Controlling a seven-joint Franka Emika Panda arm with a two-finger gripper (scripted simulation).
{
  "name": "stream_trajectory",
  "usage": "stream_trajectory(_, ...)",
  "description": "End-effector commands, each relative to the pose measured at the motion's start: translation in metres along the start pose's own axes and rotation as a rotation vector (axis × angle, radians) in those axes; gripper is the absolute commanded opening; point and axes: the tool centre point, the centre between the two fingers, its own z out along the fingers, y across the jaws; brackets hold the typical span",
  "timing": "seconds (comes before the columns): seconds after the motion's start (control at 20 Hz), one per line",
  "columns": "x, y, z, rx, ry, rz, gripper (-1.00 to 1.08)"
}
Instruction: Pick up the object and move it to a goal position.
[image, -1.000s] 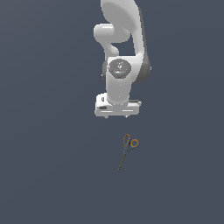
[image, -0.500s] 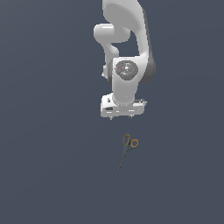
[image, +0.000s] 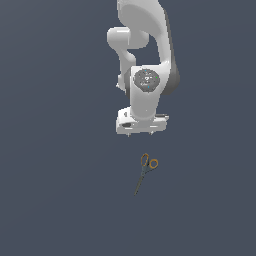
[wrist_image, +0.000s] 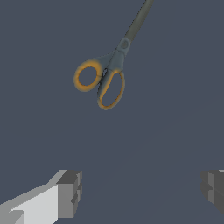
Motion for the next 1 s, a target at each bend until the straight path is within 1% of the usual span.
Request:
stream_trajectory(0.0,0.002,0.0,0.001,0.0,0.001,0.01,1.0)
stream_trajectory(0.45,0.024,0.001,0.008,0.003,0.017,0.123,1.0)
stream_trajectory(0.95,0.069,0.003,0.026,0.008,0.051,0.364,1.0)
